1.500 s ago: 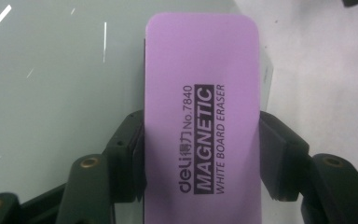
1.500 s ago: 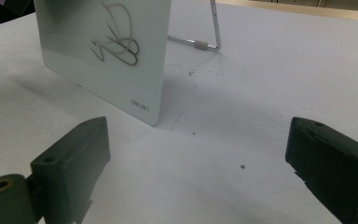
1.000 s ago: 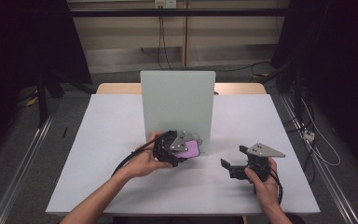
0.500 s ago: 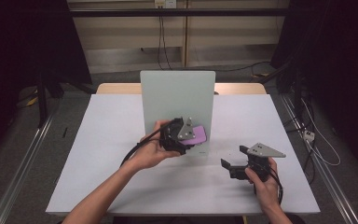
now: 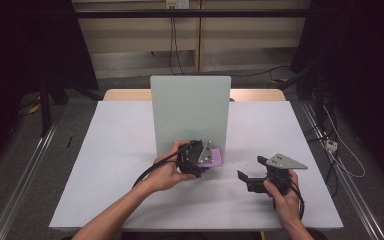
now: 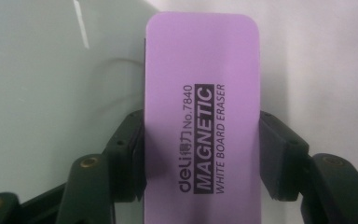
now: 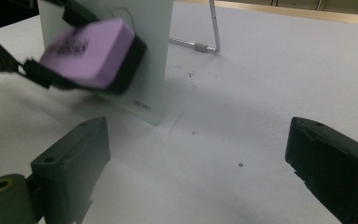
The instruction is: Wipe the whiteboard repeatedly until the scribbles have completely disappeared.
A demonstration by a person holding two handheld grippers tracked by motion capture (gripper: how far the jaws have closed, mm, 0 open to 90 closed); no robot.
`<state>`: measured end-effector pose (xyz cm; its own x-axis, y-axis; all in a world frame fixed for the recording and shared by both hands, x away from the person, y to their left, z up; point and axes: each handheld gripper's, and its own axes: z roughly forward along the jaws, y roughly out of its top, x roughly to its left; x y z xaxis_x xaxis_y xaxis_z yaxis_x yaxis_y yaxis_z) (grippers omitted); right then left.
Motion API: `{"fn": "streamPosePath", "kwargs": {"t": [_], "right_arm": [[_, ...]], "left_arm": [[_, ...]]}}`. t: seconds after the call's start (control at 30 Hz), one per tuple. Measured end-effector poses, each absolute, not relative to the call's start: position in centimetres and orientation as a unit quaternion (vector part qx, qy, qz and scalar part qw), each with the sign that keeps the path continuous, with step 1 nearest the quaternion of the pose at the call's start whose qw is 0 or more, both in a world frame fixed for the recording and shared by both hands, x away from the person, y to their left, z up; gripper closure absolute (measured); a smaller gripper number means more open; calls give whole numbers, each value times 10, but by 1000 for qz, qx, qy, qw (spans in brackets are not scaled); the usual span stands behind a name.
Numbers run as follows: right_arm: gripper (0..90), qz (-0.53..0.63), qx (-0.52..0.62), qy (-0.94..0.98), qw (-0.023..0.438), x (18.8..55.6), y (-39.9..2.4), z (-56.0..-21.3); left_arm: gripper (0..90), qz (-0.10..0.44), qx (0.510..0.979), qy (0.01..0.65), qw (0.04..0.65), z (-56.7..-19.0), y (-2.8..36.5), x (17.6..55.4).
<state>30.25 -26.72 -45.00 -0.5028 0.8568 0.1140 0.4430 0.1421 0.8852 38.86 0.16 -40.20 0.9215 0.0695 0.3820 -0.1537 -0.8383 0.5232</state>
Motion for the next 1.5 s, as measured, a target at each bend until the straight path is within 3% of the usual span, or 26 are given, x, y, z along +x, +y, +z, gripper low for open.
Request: {"fn": "streamPosePath", "kwargs": {"t": [0.3, 0.47, 0.9, 1.27, 1.5], "right_arm": [[62, 475, 451, 724, 215, 303, -266, -450], [62, 476, 451, 724, 215, 303, -266, -450], [62, 478, 451, 722, 217, 302, -267, -449], [62, 477, 452, 722, 216, 302, -267, -449], [62, 477, 450, 723, 217, 302, -267, -450]], "left_arm": [[412, 242, 904, 4, 351, -383, 23, 395], [412, 270, 917, -56, 288, -394, 11, 386], [412, 223, 939, -91, 245, -430, -18, 371], [412, 269, 921, -26, 282, -393, 9, 384], [412, 293, 911, -7, 290, -388, 15, 384]]}}
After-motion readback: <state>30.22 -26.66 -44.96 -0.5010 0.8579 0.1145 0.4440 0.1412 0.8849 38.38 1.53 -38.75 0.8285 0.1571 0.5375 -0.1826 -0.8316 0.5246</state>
